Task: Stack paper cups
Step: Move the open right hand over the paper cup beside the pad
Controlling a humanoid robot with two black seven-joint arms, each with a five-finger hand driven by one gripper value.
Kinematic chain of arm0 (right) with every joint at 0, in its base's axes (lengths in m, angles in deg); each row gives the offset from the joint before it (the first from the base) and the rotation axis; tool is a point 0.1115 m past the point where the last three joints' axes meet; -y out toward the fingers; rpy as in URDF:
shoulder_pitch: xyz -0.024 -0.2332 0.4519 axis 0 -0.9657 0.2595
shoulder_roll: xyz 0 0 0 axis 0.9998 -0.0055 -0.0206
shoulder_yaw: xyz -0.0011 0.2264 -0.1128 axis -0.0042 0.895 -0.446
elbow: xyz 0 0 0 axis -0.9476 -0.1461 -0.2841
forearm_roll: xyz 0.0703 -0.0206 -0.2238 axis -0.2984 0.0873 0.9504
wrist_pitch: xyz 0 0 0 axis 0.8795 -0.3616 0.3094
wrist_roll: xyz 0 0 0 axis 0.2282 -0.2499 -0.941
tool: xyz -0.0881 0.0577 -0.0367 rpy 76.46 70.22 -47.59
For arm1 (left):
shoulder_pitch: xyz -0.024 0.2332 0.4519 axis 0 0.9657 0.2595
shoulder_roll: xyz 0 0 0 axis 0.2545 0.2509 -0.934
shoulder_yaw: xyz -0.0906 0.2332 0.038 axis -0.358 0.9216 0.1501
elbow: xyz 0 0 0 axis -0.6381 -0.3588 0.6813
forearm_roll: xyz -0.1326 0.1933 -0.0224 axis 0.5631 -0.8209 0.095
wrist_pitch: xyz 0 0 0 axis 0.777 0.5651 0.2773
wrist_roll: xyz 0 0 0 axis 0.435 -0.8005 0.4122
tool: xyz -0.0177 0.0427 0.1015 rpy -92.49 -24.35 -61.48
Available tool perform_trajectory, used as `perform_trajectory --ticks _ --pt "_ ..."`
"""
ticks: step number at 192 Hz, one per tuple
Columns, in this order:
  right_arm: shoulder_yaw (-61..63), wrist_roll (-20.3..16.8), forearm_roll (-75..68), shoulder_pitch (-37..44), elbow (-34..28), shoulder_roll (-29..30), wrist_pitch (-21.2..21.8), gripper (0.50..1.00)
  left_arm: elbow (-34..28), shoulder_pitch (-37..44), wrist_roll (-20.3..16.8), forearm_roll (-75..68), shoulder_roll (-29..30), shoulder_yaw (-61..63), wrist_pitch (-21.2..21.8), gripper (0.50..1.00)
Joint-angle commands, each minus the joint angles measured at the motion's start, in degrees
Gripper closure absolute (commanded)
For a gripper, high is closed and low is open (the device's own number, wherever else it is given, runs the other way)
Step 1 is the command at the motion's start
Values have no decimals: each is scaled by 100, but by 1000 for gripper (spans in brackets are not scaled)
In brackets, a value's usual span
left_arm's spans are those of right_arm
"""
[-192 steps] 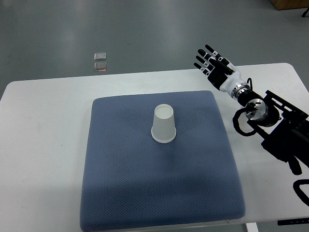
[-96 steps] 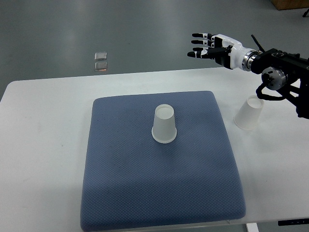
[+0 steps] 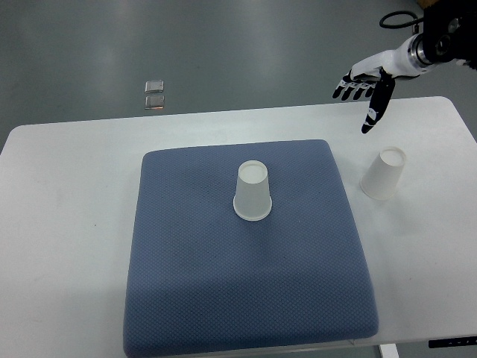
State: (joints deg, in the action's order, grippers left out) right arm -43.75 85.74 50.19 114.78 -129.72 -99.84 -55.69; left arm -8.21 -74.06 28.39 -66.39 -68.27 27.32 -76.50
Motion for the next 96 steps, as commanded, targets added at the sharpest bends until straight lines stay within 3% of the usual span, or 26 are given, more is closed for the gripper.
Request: perform_trajectory --ticks 1,40,96 --pt "-532 12 449 747 -490 116 346 585 70 3 0 0 0 -3 -1 500" --pt "-849 47 590 1722 -974 354 1087 583 114 -6 0 0 0 -3 -1 500" --pt "-787 73 528 2285 -1457 301 1087 585 105 3 0 8 0 -3 -1 500"
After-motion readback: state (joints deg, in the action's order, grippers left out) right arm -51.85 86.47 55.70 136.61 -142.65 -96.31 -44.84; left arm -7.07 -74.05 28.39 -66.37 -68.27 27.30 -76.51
